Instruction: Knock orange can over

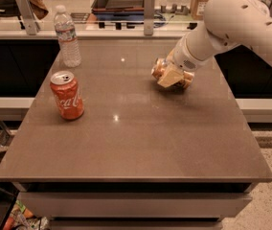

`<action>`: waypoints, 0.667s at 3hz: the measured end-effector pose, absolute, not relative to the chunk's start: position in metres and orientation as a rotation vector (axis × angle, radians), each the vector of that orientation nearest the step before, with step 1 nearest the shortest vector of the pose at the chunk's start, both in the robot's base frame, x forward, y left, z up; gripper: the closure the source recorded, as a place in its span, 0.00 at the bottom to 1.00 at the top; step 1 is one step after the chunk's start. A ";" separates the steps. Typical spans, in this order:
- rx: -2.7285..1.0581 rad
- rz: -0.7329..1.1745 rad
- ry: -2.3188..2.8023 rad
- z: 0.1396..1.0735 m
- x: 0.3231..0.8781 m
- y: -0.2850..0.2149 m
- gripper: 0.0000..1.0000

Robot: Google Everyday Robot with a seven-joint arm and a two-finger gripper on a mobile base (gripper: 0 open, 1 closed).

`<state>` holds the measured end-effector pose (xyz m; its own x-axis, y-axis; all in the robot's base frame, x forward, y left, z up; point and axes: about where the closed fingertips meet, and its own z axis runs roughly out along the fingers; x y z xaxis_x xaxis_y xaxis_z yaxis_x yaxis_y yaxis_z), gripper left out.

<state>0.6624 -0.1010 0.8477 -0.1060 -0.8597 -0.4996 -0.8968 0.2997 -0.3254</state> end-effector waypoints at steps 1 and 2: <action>-1.561 0.080 1.960 0.847 0.662 -0.100 0.46; -1.561 0.080 1.960 0.847 0.662 -0.100 0.23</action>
Offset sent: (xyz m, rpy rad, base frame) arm -0.0001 0.0009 -0.0006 -0.0002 0.0013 0.0015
